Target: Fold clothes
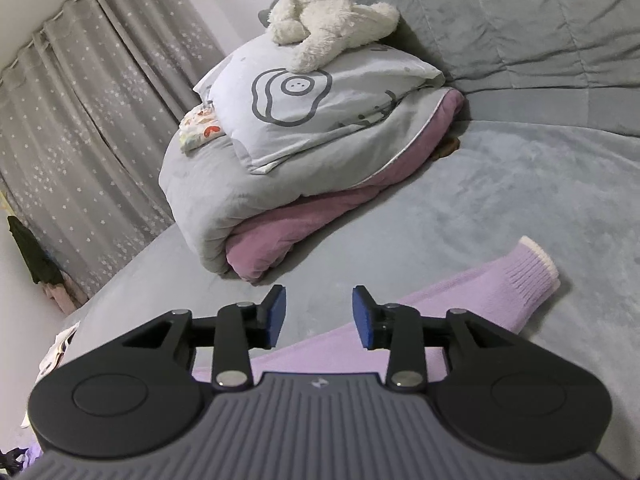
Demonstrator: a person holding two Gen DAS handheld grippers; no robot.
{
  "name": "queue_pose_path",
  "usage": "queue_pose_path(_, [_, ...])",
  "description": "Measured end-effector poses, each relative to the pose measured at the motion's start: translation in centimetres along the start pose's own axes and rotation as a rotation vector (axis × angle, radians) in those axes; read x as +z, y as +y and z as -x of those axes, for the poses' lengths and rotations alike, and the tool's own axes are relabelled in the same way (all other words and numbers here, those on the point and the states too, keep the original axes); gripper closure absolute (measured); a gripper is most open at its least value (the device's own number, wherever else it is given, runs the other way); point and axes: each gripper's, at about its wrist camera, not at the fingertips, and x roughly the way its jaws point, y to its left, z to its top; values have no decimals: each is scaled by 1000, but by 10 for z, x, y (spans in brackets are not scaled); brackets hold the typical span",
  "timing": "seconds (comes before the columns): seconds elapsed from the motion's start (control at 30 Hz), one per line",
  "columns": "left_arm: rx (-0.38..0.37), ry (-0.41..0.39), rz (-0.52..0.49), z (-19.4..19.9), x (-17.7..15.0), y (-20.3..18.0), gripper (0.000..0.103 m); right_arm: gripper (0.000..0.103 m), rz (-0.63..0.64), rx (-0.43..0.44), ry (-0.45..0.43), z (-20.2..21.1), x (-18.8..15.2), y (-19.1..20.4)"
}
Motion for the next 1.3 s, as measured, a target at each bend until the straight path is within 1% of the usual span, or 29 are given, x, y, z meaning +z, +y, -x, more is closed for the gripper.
queue_pose_path(0.07, [4,-36,30,8,5,4,84,49,-20,9,39,-4,-1,-5])
queue_pose_path(0.13, [-8,-85,58,21,11,6,78,49,-41,18,77,-8,-1,-10])
queue_pose_path(0.17, [-44,-114,51,29,12,3,76,48,-51,22,97,-10,-2,-13])
queue_pose_path(0.23, [-103,-110,-1,34,10,-7,61,48,-71,31,135,-14,-2,-18])
queue_pose_path(0.27, [-146,-49,-55,31,5,-16,56,48,-81,36,155,-16,-3,-20])
queue_pose_path(0.3, [-166,-6,-80,30,4,-19,55,48,-91,40,174,-18,-3,-23])
queue_pose_path(0.33, [-190,89,-124,24,-9,-28,55,48,-98,44,193,-20,-3,-25])
queue_pose_path(0.37, [-214,188,-170,18,-23,-38,54,48,-76,44,213,-22,-5,-22])
queue_pose_path(0.4, [-243,306,-236,11,-44,-49,52,48,-54,44,231,-24,-7,-19])
queue_pose_path(0.43, [-260,406,-308,8,-63,-60,49,48,-30,48,241,-25,-10,-13])
queue_pose_path(0.47, [-264,471,-367,7,-77,-68,48,48,2,53,254,-27,-15,-5])
queue_pose_path(0.5, [-266,523,-421,8,-91,-74,48,48,91,67,282,-31,-28,19])
queue_pose_path(0.53, [-269,603,-528,11,-114,-85,48,48,133,76,297,-31,-31,26])
queue_pose_path(0.57, [-292,677,-651,21,-143,-95,48,47,166,86,312,-32,-34,32])
queue_pose_path(0.6, [-336,741,-709,29,-164,-99,48,47,186,102,326,-32,-37,37])
queue_pose_path(0.63, [-365,796,-715,34,-178,-100,47,47,195,122,340,-32,-40,40])
queue_pose_path(0.7, [-387,863,-704,38,-193,-99,46,47,199,154,377,-33,-45,42])
queue_pose_path(0.73, [-394,913,-704,40,-204,-97,46,47,168,159,387,-35,-47,37])
queue_pose_path(0.77, [-394,948,-735,41,-217,-97,46,47,137,163,396,-37,-49,33])
queue_pose_path(0.8, [-390,956,-760,39,-222,-97,46,47,105,168,406,-39,-51,28])
queue_pose_path(0.83, [-373,948,-817,37,-230,-98,45,47,74,173,416,-41,-54,23])
queue_pose_path(0.87, [-353,933,-846,31,-233,-98,44,47,43,177,425,-43,-56,19])
queue_pose_path(1.03, [-216,946,-745,-15,-231,-81,44,47,-113,199,472,-52,-66,-5])
queue_pose_path(1.07, [-172,921,-745,-26,-229,-78,44,47,-144,204,481,-54,-68,-10])
queue_pose_path(1.17, [-127,872,-727,-38,-226,-75,44,47,-239,215,504,-60,-75,-24])
queue_pose_path(1.2, [-112,855,-711,-41,-224,-73,43,48,-278,210,472,-61,-78,-28])
queue_pose_path(1.23, [-102,848,-678,-48,-222,-68,42,52,-317,204,440,-62,-81,-33])
queue_pose_path(1.27, [-91,841,-644,-55,-221,-64,42,63,-344,193,407,-64,-83,-36])
queue_pose_path(1.3, [-91,840,-632,-60,-223,-63,42,70,-274,141,371,-67,-75,-26])
